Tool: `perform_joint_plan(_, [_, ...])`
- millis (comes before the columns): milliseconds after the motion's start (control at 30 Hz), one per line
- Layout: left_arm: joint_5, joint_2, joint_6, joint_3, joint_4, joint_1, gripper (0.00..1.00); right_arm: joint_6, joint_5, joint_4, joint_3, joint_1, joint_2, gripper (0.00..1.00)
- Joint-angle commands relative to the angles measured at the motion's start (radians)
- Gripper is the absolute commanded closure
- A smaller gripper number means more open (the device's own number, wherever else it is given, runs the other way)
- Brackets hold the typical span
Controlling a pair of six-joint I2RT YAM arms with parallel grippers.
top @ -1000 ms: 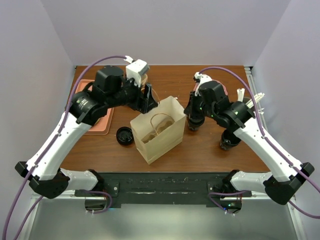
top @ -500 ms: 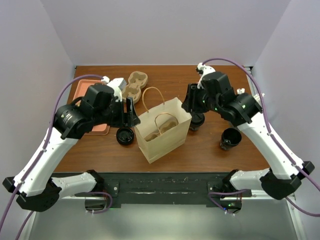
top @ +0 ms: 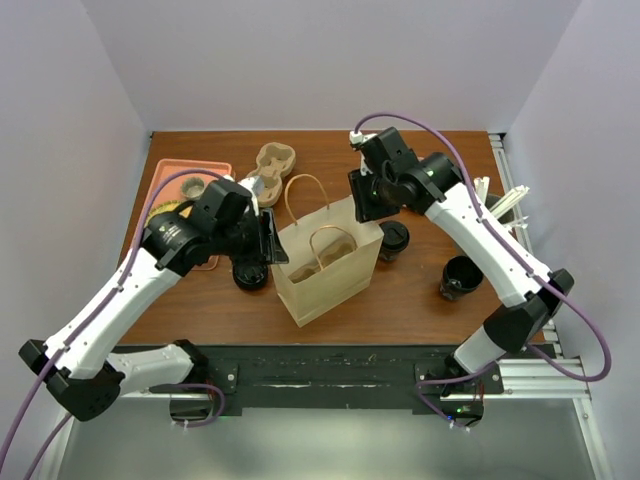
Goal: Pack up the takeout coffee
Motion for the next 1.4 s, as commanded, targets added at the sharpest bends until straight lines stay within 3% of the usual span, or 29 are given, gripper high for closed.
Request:
perform_joint_plan(0, [0.049, -0.008, -0.005, -0.045, 0.098, -0.004, 0.55, -0.030, -0.002, -0.028, 0.017, -0.005, -0.003, 0.70])
perform_joint_plan(67, [0.038, 0.033, 0.021, -0.017, 0.099, -0.004, 0.72, -0.010, 0.001, -0.032, 0.035, -0.005, -0.006, 0.92])
perform_joint_plan(133, [0.013, 0.111, 0.085, 0.088, 0.057, -0.005, 0.90, 0.009, 0.005, -0.051, 0.066, -0.005, -0.005, 1.00])
perform_joint_plan(200, [-0.020, 0.182, 0.143, 0.215, -0.055, -0.004, 0.99, 0.045, 0.004, -0.097, 0.141, -0.003, 0.005, 1.00])
perform_joint_plan(233, [-0.063, 0.245, 0.154, 0.353, -0.092, -0.005, 1.00, 0.061, 0.005, -0.113, 0.166, -0.003, 0.011, 1.00])
perform_joint_plan(333, [-0.127, 0.283, 0.161, 0.445, -0.161, -0.002, 1.00, 0.118, 0.001, -0.130, 0.175, -0.003, -0.012, 1.00])
perform_joint_plan(467, [-0.058, 0.238, 0.161, 0.247, -0.079, 0.015, 1.00, 0.170, -0.025, -0.030, -0.066, -0.003, -0.095, 1.00])
perform_joint_plan(533, [-0.031, 0.224, 0.142, 0.207, -0.036, 0.019, 1.00, 0.174, -0.016, 0.013, -0.110, -0.003, -0.109, 1.00])
perform_joint_plan(600, [-0.033, 0.228, 0.144, 0.253, -0.042, 0.033, 0.87, 0.174, -0.002, 0.002, -0.091, -0.003, -0.094, 0.96])
perform_joint_plan(633, [-0.042, 0.250, 0.151, 0.279, -0.054, 0.038, 0.86, 0.171, 0.008, -0.010, -0.064, -0.003, -0.081, 0.96])
perform_joint_plan(767, [-0.080, 0.323, 0.213, 0.406, -0.143, 0.044, 0.68, 0.168, 0.010, -0.060, 0.086, -0.005, -0.031, 0.79])
perform_joint_plan(867, [-0.108, 0.331, 0.230, 0.457, -0.189, 0.045, 0.63, 0.177, 0.004, -0.082, 0.100, -0.003, -0.031, 0.79])
perform_joint_plan(1067, [-0.011, 0.242, 0.202, 0.273, -0.125, 0.039, 0.61, 0.202, -0.021, -0.027, -0.067, -0.002, -0.100, 0.69])
perform_joint_plan(1200, [-0.002, 0.199, 0.199, 0.207, -0.102, 0.033, 0.58, 0.191, 0.010, -0.035, -0.087, -0.003, -0.103, 0.64])
perform_joint_plan(1267, [0.003, 0.199, 0.207, 0.196, -0.098, 0.035, 0.59, 0.182, 0.012, -0.039, -0.083, -0.002, -0.098, 0.74])
perform_joint_plan(1300, [0.009, 0.201, 0.211, 0.196, -0.083, 0.035, 0.73, 0.179, 0.007, -0.038, -0.075, -0.002, -0.094, 0.81])
perform_joint_plan(1333, [0.018, 0.205, 0.211, 0.205, -0.074, 0.035, 0.82, 0.173, 0.004, -0.041, -0.066, -0.003, -0.087, 0.97])
perform_joint_plan(1367, [0.016, 0.216, 0.214, 0.230, -0.074, 0.033, 0.90, 0.171, 0.002, -0.057, -0.025, -0.002, -0.071, 1.00])
